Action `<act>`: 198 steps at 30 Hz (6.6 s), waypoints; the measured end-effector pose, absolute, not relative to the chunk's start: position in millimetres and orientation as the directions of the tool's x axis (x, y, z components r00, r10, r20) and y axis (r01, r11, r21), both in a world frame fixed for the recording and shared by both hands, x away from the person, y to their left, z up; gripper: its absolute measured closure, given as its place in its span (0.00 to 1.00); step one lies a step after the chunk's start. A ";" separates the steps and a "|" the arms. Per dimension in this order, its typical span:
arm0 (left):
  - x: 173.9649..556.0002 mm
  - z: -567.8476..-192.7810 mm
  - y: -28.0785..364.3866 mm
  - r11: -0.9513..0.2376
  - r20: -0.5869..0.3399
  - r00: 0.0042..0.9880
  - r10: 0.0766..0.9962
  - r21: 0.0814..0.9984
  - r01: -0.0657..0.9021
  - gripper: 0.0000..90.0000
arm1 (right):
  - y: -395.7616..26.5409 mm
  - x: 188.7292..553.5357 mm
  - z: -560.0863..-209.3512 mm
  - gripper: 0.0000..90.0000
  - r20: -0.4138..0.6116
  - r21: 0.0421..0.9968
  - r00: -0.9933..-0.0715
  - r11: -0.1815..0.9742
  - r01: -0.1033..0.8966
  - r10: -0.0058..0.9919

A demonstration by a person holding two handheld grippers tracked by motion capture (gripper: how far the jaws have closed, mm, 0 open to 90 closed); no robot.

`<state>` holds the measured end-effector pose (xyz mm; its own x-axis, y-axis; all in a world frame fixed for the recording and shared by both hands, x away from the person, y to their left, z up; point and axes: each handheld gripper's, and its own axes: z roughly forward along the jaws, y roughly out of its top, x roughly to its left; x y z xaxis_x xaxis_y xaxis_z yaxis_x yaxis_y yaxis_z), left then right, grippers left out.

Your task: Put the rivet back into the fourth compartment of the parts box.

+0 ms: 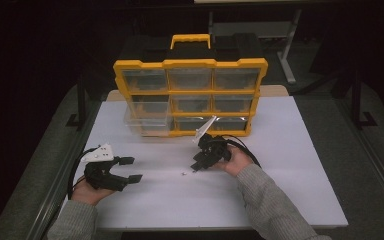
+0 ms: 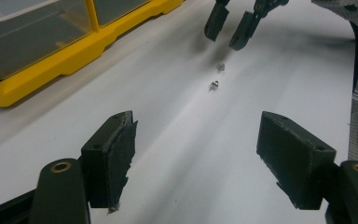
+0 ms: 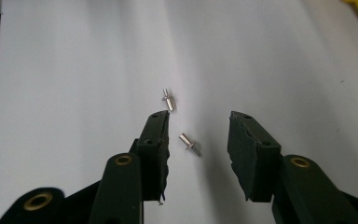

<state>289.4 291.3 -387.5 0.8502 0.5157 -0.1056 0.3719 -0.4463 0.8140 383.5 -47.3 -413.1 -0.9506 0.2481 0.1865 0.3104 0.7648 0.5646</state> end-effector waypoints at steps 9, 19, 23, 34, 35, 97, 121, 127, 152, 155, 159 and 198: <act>289.3 -387.3 291.6 -0.446 -0.107 0.849 0.517 0.813 0.374 0.30 | -40.8 379.2 -428.0 0.72 0.188 0.539 -0.953 0.786 0.302 0.236; 289.5 -387.0 292.2 -0.447 -0.104 0.850 0.517 0.814 0.372 0.30 | -33.8 375.7 -433.0 0.84 0.121 0.533 -0.973 0.814 0.230 0.195; 289.6 -386.6 292.6 -0.449 -0.099 0.850 0.518 0.814 0.369 0.30 | -33.6 376.1 -433.2 0.89 0.122 0.530 -0.974 0.818 0.225 0.190; 290.1 -386.5 293.0 -0.452 -0.094 0.851 0.517 0.814 0.365 0.30 | -36.9 380.4 -433.3 0.90 0.170 0.526 -0.967 0.812 0.252 0.190; 289.8 -386.7 292.9 -0.448 -0.100 0.849 0.519 0.814 0.370 0.30 | -37.5 379.4 -432.0 0.90 0.180 0.512 -0.961 0.815 0.272 0.208; 289.6 -386.8 295.0 -0.442 -0.101 0.844 0.526 0.816 0.373 0.30 | -54.5 422.0 -290.3 0.91 0.130 0.657 -0.970 0.715 0.241 0.207; 289.7 -386.4 296.1 -0.432 -0.099 0.842 0.531 0.823 0.369 0.30 | -36.9 431.7 -242.0 0.91 0.067 0.665 -0.980 0.724 0.185 0.189; 289.9 -385.9 297.0 -0.438 -0.094 0.843 0.529 0.821 0.366 0.30 | -31.2 434.2 -233.9 0.91 0.058 0.667 -0.981 0.724 0.175 0.184; 289.5 -385.7 297.8 -0.430 -0.104 0.841 0.531 0.822 0.373 0.30 | 5.8 441.8 -208.3 0.91 0.044 0.679 -0.988 0.721 0.136 0.145; 289.5 -385.7 298.1 -0.433 -0.105 0.840 0.532 0.819 0.376 0.30 | 11.2 442.7 -207.3 0.91 0.046 0.675 -0.989 0.725 0.136 0.143; 289.3 -385.8 298.0 -0.429 -0.109 0.839 0.532 0.820 0.379 0.30 | 18.1 444.2 -205.4 0.91 0.042 0.673 -0.989 0.728 0.131 0.139; 289.5 -386.5 298.9 -0.422 -0.108 0.835 0.540 0.823 0.379 0.27 | 75.7 459.1 -257.1 0.90 0.074 0.631 -0.992 0.765 0.125 0.101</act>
<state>289.5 298.9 -386.5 0.8349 0.5396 -0.1080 0.3792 -0.4220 0.8235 459.1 75.7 -257.1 -0.9921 0.1014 0.0738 0.1252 0.7655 0.6312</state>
